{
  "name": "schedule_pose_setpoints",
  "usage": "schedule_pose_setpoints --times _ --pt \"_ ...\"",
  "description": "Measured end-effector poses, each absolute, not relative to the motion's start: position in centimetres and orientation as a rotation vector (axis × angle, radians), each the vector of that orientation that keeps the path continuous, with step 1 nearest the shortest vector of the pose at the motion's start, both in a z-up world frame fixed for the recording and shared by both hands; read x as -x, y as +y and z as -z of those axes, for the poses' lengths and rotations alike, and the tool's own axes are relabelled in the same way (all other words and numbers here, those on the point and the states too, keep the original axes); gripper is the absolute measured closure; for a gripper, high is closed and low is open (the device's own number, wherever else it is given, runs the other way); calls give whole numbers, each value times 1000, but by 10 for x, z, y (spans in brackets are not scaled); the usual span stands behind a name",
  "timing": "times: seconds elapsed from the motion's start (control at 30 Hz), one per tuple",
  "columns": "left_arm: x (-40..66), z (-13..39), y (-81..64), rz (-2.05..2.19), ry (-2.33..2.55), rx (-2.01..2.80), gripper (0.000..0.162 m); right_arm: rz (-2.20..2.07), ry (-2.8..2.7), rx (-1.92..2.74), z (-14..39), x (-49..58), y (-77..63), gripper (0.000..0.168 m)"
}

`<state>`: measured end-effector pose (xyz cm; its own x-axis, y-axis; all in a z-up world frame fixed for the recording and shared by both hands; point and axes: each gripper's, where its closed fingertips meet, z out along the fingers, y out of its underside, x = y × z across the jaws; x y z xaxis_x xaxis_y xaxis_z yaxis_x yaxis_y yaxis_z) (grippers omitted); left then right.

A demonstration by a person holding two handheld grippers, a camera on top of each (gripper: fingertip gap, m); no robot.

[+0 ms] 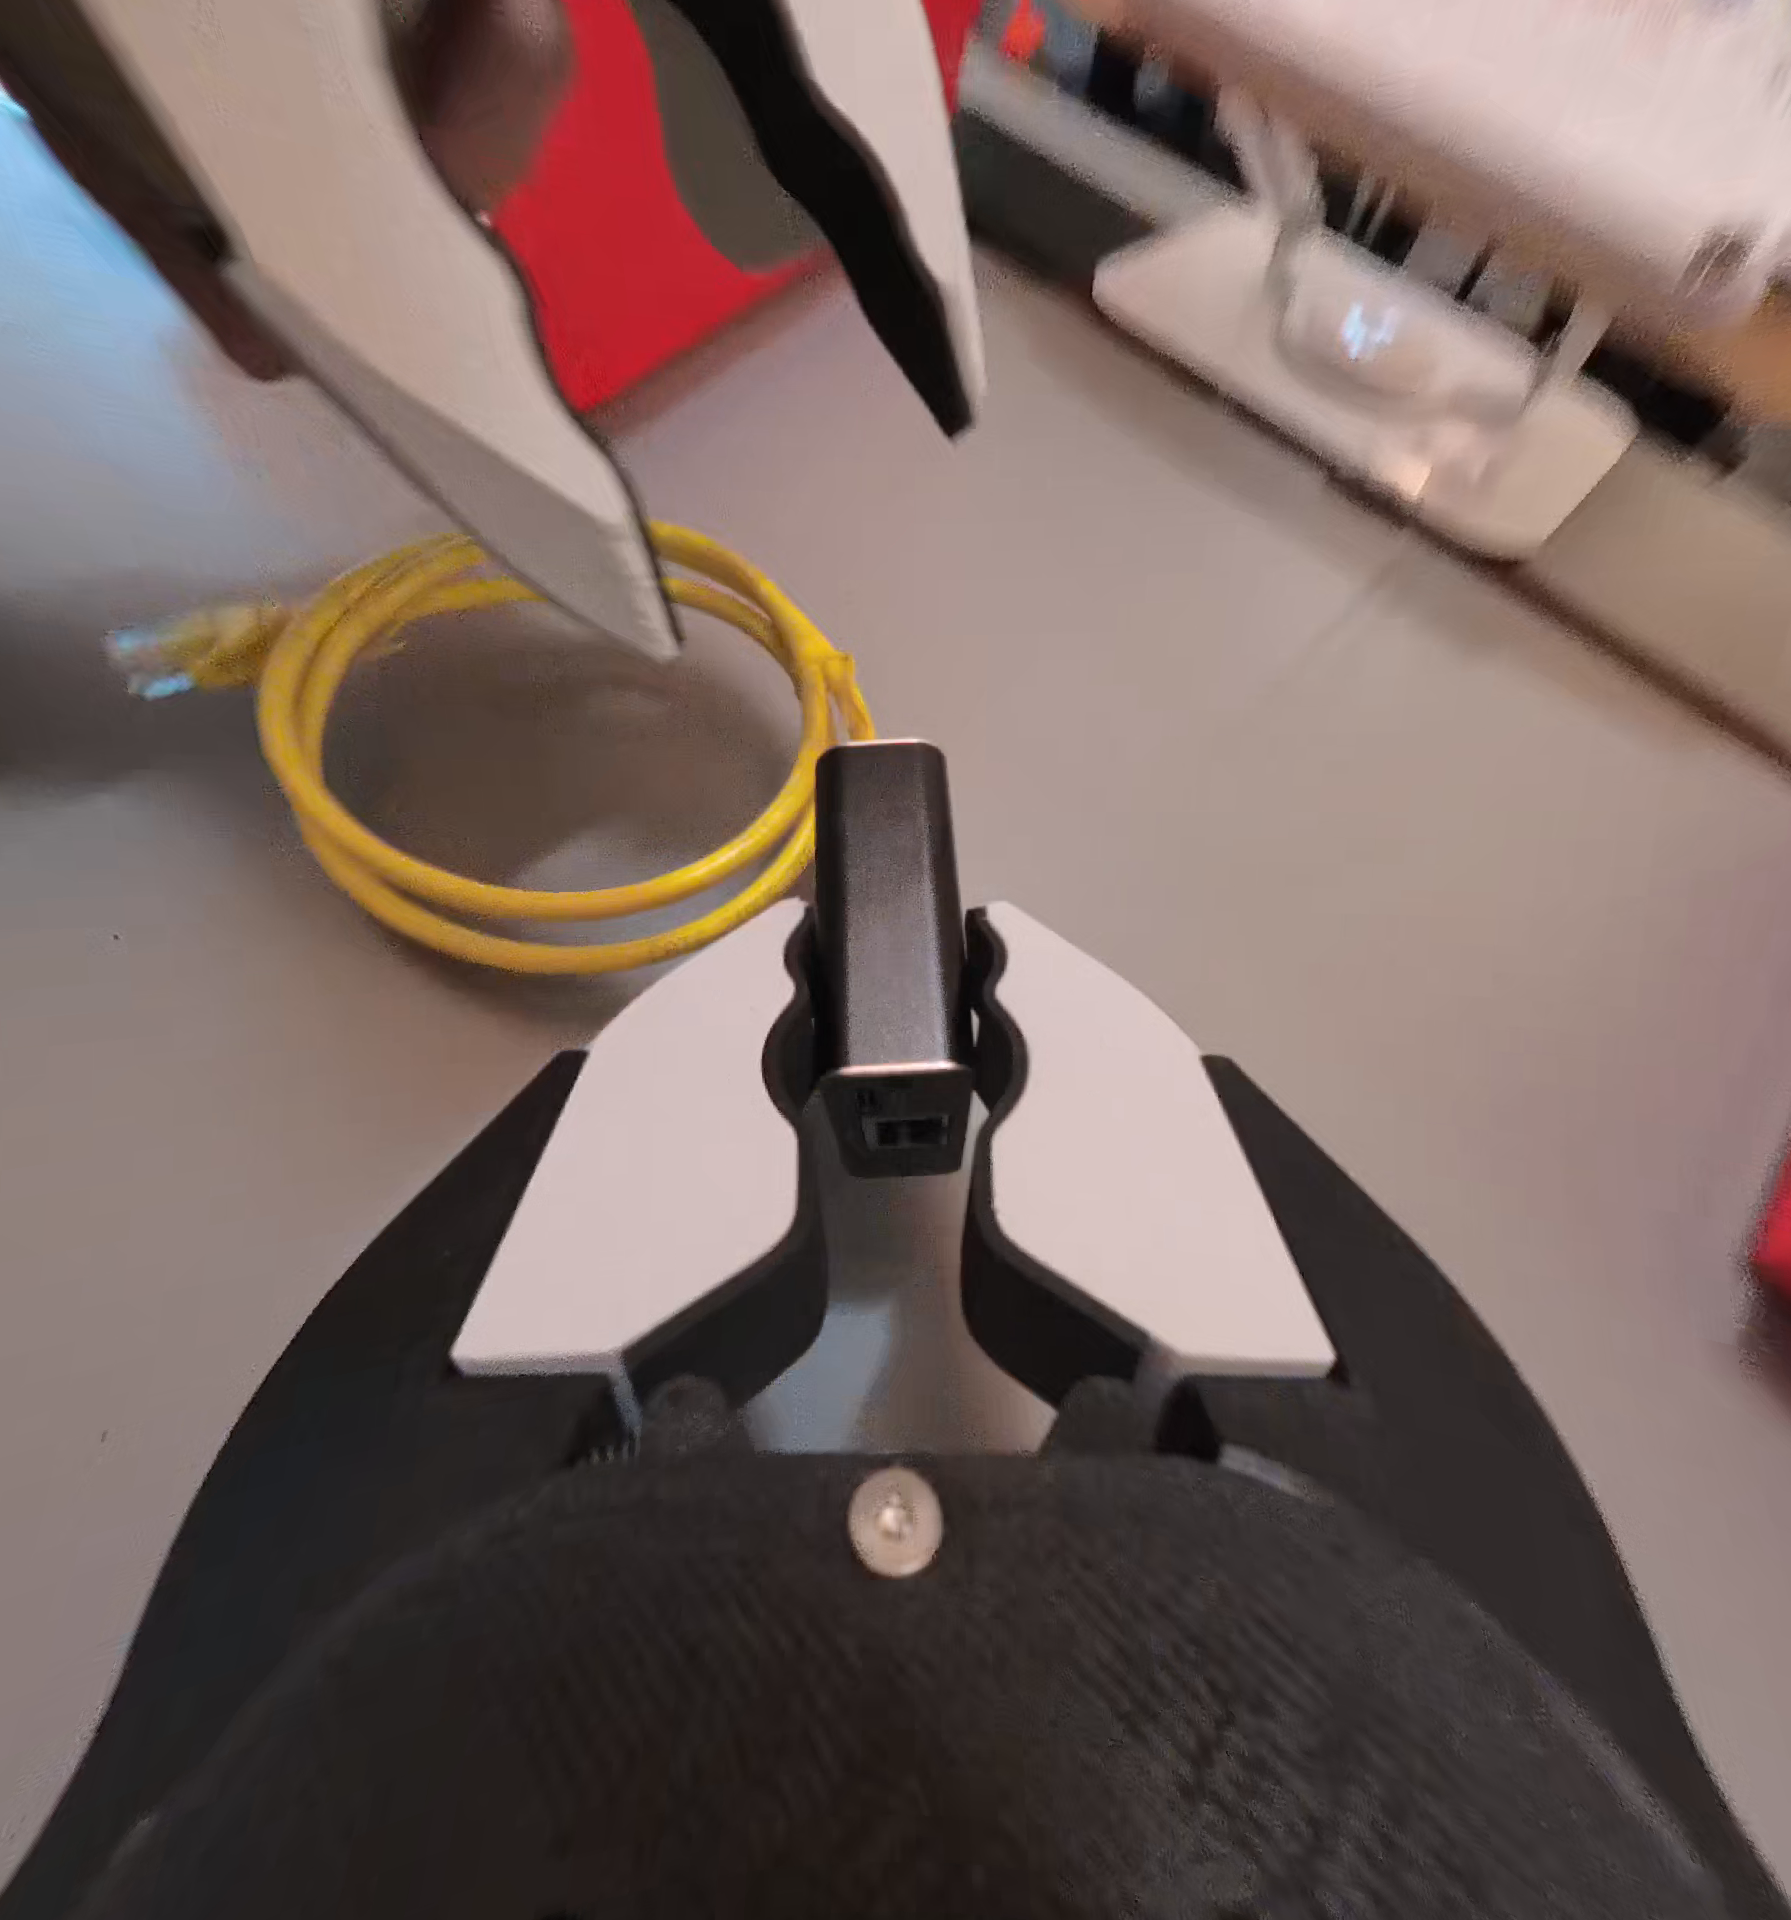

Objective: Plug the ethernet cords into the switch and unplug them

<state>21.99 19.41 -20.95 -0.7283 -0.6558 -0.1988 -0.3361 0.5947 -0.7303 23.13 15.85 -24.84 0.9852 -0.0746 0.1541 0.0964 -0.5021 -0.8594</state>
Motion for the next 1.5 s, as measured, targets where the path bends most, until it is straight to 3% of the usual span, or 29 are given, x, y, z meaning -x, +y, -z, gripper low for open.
schedule_pose_setpoints --times 0.2,0.37,0.43,0.53,0.7,0.77,0.83,1.0,1.17,1.27,1.37,1.5 --pt "-210 156 173 1448 2230 887 101 666 -398 1766 171 -228 150 142" --pt "-189 137 157 1683 2270 850 86 914 -722 1605 142 -207 145 141" --pt "-188 129 157 1757 2243 912 97 991 -799 1549 134 -200 142 142" --pt "-191 124 159 1757 2214 992 82 1125 -924 1506 132 -196 143 142" --pt "-190 143 152 1413 2334 891 74 1190 -1122 1454 133 -183 151 142" --pt "-183 147 141 1380 2393 748 79 1142 -1183 1428 132 -174 153 142" --pt "-178 157 134 1339 2465 637 95 1078 -1246 1418 134 -165 154 142" --pt "-182 167 138 1343 2519 684 97 922 -1196 1497 141 -169 158 141" --pt "-194 146 160 1351 2334 733 97 366 -613 1613 122 -199 163 86" --pt "-194 136 176 1260 2263 729 97 -70 -427 1523 111 -191 167 77" --pt "-192 141 184 1172 2294 748 97 -327 -383 1429 104 -179 175 81" --pt "-194 153 184 1133 2342 797 97 -228 -430 1389 114 -184 189 92"
